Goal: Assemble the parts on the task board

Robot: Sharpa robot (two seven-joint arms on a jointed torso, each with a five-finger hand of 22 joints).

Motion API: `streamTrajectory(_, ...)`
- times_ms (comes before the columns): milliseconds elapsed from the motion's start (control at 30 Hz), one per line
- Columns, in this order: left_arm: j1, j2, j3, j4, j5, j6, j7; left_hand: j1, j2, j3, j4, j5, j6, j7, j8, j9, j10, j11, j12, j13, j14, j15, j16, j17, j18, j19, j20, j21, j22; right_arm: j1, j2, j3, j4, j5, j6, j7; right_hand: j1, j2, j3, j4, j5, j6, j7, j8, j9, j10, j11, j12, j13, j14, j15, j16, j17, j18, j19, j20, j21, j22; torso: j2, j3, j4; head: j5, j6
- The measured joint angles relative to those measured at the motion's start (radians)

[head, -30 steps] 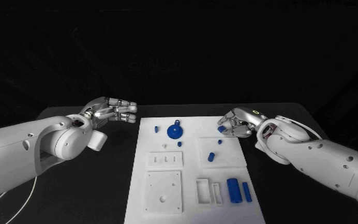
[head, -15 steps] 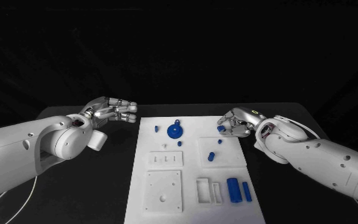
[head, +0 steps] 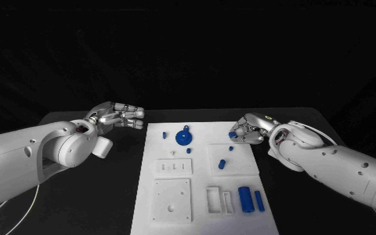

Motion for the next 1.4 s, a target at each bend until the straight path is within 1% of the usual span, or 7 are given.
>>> streamTrajectory(200, 0.000, 0.000, 0.000, 0.000, 0.000, 0.000, -0.003, 0.000, 0.000, 0.000, 0.000, 0.000, 0.000, 0.000, 0.000, 0.000, 0.000, 0.000, 0.000, 0.000, 0.000, 0.000, 0.000, 0.000, 0.000, 0.000, 0.000, 0.000, 0.000, 0.001, 0.002, 0.001, -0.003, 0.002, 0.002, 0.000, -0.008, 0.008, 0.008, 0.024, 0.001, 0.023, -0.009, -0.004, 0.000, 0.000, 0.000, 0.000, -0.001, 0.000, 0.000, 0.000, 0.000, 0.000, 0.000, 0.000, 0.000, 0.000, 0.000, 0.0005, -0.0001, -0.001, 0.001)
streamTrajectory(367, 0.000, 0.000, 0.000, 0.000, 0.000, 0.000, -0.004, 0.000, 0.000, 0.000, 0.000, 0.000, 0.000, 0.000, 0.000, 0.000, 0.000, 0.000, 0.000, 0.000, 0.000, 0.000, 0.000, 0.000, 0.000, 0.000, 0.000, 0.000, 0.000, 0.001, 0.003, 0.000, -0.003, 0.006, -0.001, 0.000, -0.019, 0.015, 0.022, 0.044, 0.032, 0.051, -0.019, -0.001, 0.001, 0.000, 0.000, 0.000, -0.001, 0.000, 0.000, 0.001, 0.002, 0.000, 0.000, 0.000, 0.000, 0.000, 0.000, 0.0009, -0.0001, -0.002, 0.001)
streamTrajectory(667, 0.000, 0.001, 0.000, -0.001, -0.001, 0.000, -0.007, 0.000, 0.000, -0.003, 0.003, 0.000, 0.000, 0.000, 0.000, 0.000, 0.000, 0.000, 0.000, 0.000, 0.000, 0.000, 0.001, 0.000, 0.000, 0.000, 0.000, 0.004, 0.000, -0.005, 0.003, -0.006, 0.009, 0.016, -0.042, -0.016, -0.049, 0.001, 0.061, 0.077, 0.053, 0.068, -0.027, 0.002, 0.010, 0.006, -0.006, 0.003, -0.001, 0.003, -0.003, 0.006, 0.006, 0.000, 0.000, 0.000, 0.004, 0.000, 0.000, 0.0010, -0.0002, -0.001, 0.001)
streamTrajectory(867, 0.000, 0.003, 0.000, -0.005, -0.009, 0.002, -0.009, -0.006, 0.006, -0.009, 0.020, 0.000, 0.009, -0.009, 0.000, 0.000, 0.038, -0.012, 0.000, 0.001, 0.055, -0.023, 0.047, 0.014, -0.003, 0.030, -0.022, 0.032, 0.011, -0.010, -0.001, -0.009, 0.032, 0.022, -0.088, -0.035, -0.055, -0.004, 0.050, 0.089, 0.089, 0.069, -0.027, 0.004, 0.007, 0.009, -0.009, 0.008, 0.001, 0.003, -0.003, 0.006, 0.006, 0.000, 0.000, 0.000, 0.016, 0.000, 0.000, 0.0012, -0.0008, 0.000, 0.001)
streamTrajectory(1200, 0.001, 0.017, 0.001, -0.017, -0.018, 0.007, -0.021, -0.027, 0.012, -0.014, 0.061, 0.000, 0.046, -0.035, 0.000, 0.000, 0.175, -0.061, 0.000, 0.002, 0.132, -0.081, 0.267, 0.136, -0.008, 0.094, -0.085, 0.176, 0.097, 0.015, -0.014, -0.004, 0.091, 0.029, -0.169, -0.054, -0.054, -0.004, 0.044, 0.094, 0.109, 0.069, -0.027, 0.004, 0.006, 0.009, -0.009, 0.008, 0.004, 0.003, -0.003, 0.006, 0.006, 0.000, 0.000, 0.000, 0.028, 0.000, -0.002, 0.0012, -0.0027, -0.002, 0.004)
streamTrajectory(1267, 0.001, 0.022, 0.001, -0.017, -0.021, 0.011, -0.026, -0.034, 0.013, -0.013, 0.079, 0.000, 0.053, -0.041, 0.000, 0.000, 0.205, -0.070, 0.000, 0.003, 0.099, -0.096, 0.366, 0.203, -0.023, 0.074, -0.104, 0.240, 0.141, 0.022, -0.016, -0.004, 0.113, 0.030, -0.183, -0.058, -0.054, -0.005, 0.044, 0.094, 0.109, 0.069, -0.027, 0.004, 0.006, 0.009, -0.009, 0.008, 0.004, 0.003, -0.003, 0.006, 0.006, 0.000, 0.000, 0.000, 0.028, 0.000, -0.003, 0.0012, -0.0027, -0.003, 0.004)
streamTrajectory(1400, 0.002, 0.028, 0.002, -0.008, -0.019, 0.024, -0.039, -0.048, 0.010, -0.013, 0.096, 0.000, 0.059, -0.041, 0.000, 0.000, 0.237, -0.083, 0.000, 0.005, 0.091, -0.102, 0.446, 0.253, -0.023, 0.060, -0.107, 0.298, 0.182, 0.034, -0.019, -0.004, 0.157, 0.029, -0.202, -0.065, -0.055, -0.005, 0.040, 0.098, 0.109, 0.069, -0.027, 0.004, 0.005, 0.013, -0.013, 0.008, 0.004, 0.003, -0.003, 0.006, 0.006, 0.000, 0.000, 0.000, 0.028, 0.000, -0.003, 0.0011, -0.0024, -0.001, 0.005)
